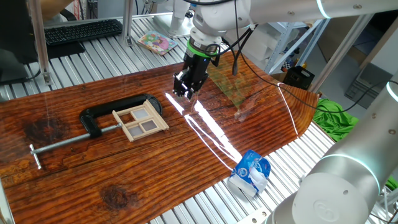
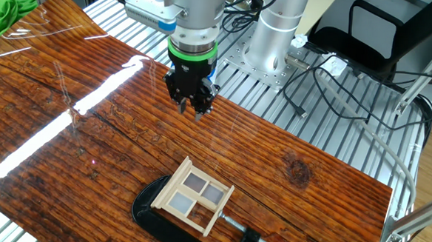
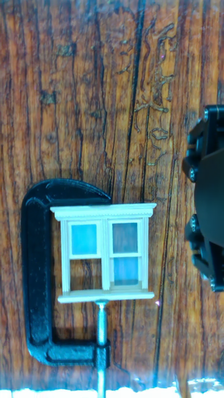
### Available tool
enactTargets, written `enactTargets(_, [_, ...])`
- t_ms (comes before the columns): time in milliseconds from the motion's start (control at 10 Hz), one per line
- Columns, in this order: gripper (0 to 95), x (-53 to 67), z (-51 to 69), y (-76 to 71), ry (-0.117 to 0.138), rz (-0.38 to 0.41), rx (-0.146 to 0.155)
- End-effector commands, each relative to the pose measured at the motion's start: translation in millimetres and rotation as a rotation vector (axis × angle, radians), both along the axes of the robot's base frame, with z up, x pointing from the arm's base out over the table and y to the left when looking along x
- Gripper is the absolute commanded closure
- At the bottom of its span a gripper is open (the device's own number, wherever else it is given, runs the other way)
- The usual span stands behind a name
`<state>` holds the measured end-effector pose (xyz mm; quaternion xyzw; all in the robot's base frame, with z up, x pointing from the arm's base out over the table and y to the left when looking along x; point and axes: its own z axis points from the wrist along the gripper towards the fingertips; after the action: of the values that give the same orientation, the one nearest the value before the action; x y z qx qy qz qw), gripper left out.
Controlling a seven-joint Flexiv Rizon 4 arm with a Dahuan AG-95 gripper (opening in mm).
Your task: Open a sliding window
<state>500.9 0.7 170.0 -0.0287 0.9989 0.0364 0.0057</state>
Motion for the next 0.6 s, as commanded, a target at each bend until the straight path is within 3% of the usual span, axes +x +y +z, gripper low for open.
enactTargets(100, [95.0,-0.9,0.1,-0.3,-0.003,0.003,-0.003])
enactTargets(600, [95.0,0.1,-2.6,2.0,-0.005,-0.006,-0.006])
